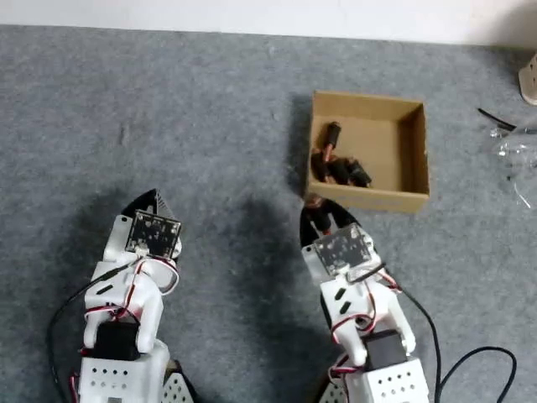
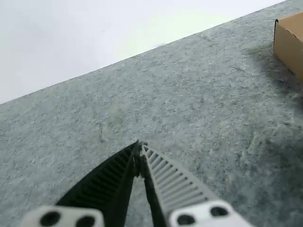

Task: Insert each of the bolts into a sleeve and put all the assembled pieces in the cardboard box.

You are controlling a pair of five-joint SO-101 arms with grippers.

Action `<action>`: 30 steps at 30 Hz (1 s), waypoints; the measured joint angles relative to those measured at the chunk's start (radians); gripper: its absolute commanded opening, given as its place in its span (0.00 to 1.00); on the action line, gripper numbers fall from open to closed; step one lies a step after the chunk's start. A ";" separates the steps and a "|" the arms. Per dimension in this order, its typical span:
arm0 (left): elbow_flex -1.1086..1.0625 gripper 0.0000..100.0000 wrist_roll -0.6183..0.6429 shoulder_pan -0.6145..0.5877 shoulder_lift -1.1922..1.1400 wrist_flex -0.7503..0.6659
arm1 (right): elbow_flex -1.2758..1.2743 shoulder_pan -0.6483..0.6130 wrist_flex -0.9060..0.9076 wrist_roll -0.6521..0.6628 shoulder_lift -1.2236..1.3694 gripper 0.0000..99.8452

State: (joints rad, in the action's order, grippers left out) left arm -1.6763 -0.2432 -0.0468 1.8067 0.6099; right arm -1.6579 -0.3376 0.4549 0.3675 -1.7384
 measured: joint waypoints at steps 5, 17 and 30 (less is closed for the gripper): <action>0.000 0.01 0.000 0.000 0.000 0.000 | 0.163 0.031 0.000 0.000 0.302 0.00; 0.000 0.01 0.000 0.000 0.000 0.000 | 0.916 0.170 0.000 0.000 1.275 0.00; 0.000 0.01 0.000 0.000 0.000 0.000 | 1.307 0.313 0.000 -0.115 1.798 0.00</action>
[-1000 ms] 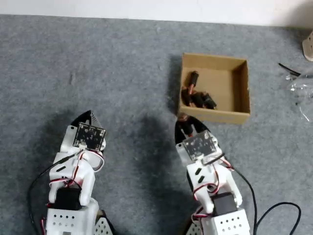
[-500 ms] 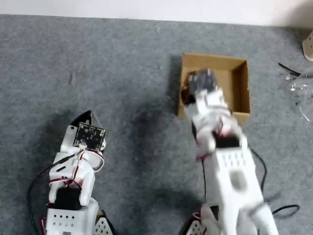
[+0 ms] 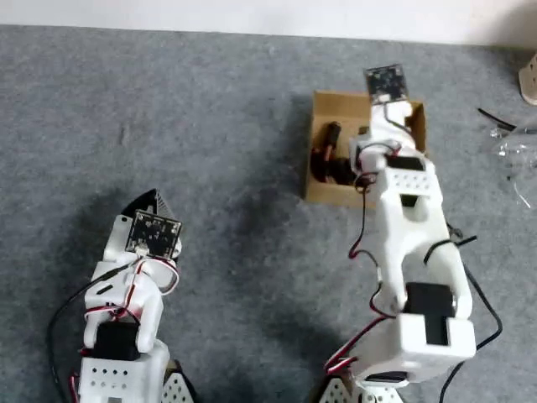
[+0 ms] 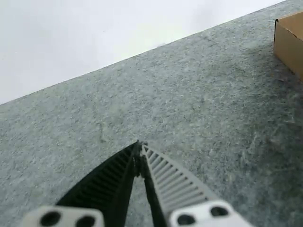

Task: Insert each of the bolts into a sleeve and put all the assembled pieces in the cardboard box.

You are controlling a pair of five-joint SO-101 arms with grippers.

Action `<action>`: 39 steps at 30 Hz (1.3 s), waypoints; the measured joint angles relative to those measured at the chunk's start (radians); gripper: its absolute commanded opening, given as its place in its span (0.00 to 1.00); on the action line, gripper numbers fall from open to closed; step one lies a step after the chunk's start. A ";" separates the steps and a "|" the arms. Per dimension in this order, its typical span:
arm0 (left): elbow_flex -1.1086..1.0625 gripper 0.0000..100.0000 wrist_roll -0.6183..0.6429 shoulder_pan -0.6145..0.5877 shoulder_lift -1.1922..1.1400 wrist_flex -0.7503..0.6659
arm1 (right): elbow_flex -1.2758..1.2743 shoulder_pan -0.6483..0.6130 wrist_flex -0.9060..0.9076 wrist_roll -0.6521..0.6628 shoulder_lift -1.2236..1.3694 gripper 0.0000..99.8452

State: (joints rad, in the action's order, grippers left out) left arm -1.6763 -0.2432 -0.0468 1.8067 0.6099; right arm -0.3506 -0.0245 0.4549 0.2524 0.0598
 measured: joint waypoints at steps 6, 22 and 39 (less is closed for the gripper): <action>0.000 0.01 0.000 0.000 0.000 0.000 | 0.014 -0.005 0.000 -0.014 0.040 0.01; 0.000 0.01 0.000 0.000 0.000 0.000 | 0.032 -0.002 0.147 -0.014 -0.032 0.29; 0.000 0.01 0.000 0.000 0.000 0.000 | -0.713 -0.129 0.164 -0.089 -1.065 0.29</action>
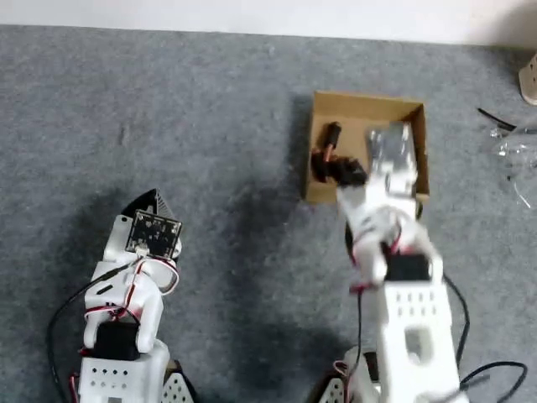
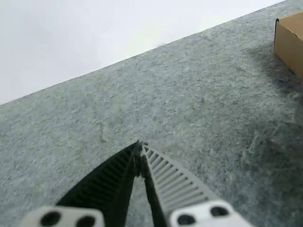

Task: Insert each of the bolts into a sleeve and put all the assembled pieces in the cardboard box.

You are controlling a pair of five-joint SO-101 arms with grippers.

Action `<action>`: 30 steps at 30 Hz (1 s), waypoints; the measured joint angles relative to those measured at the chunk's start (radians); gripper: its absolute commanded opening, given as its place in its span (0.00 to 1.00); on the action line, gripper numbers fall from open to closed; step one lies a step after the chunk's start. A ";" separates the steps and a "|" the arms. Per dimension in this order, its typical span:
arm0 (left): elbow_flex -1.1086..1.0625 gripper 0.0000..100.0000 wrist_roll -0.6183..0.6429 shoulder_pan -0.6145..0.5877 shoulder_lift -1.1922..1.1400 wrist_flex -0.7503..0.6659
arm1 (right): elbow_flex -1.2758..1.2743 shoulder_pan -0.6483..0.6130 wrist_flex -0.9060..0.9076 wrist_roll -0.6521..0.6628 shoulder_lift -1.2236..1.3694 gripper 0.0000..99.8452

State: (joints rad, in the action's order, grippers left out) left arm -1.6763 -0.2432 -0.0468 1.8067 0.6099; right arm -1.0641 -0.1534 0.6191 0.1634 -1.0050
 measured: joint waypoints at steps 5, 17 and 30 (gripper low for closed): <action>0.000 0.01 0.000 0.000 0.000 0.000 | -0.235 -0.003 0.000 0.000 -0.311 0.29; 0.000 0.01 0.000 -0.009 0.000 0.000 | -0.606 -0.006 0.021 -0.008 -0.799 0.29; 0.000 0.01 0.000 -0.009 0.000 0.069 | -0.612 -0.006 0.247 -0.008 -0.608 0.29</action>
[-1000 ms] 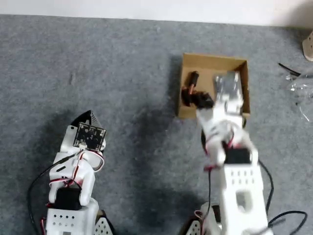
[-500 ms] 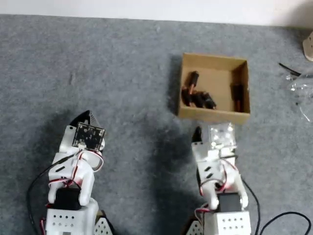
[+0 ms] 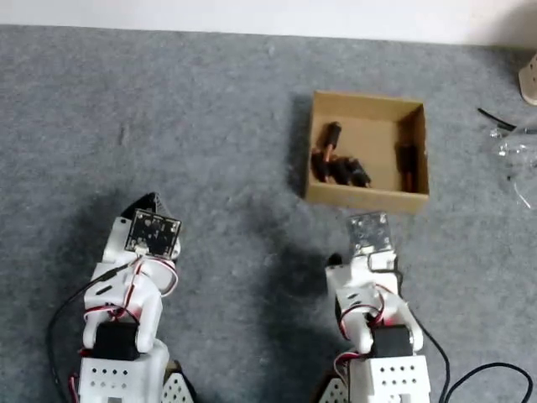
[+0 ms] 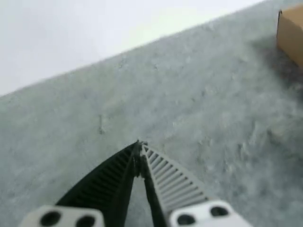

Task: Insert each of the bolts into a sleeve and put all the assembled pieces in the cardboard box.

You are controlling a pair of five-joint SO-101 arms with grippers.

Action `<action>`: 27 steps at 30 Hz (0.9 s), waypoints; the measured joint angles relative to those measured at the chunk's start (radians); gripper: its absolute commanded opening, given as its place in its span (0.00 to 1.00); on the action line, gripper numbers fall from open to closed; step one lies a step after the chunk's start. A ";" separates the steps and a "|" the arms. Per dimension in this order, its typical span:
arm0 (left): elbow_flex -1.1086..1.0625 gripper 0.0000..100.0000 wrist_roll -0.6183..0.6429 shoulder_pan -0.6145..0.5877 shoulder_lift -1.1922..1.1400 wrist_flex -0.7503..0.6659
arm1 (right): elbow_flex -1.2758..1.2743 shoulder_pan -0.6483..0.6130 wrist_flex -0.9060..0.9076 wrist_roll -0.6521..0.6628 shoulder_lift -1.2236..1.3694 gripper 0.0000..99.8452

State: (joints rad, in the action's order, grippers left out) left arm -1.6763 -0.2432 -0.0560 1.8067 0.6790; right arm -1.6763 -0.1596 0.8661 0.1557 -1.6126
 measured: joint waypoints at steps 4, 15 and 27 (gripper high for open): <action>0.000 0.01 0.000 0.000 0.000 0.118 | 0.000 0.000 0.038 0.000 -0.002 0.29; 0.000 0.01 0.000 0.000 0.000 0.583 | 0.000 0.000 0.041 0.000 -0.008 0.29; 0.000 0.01 0.008 -0.052 0.000 0.601 | 0.000 0.000 0.041 0.000 -0.008 0.29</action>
State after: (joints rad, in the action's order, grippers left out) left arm -1.6763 -0.2355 -0.1082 1.8067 1.2804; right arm -1.6763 -0.1596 0.9076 0.1557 -1.6203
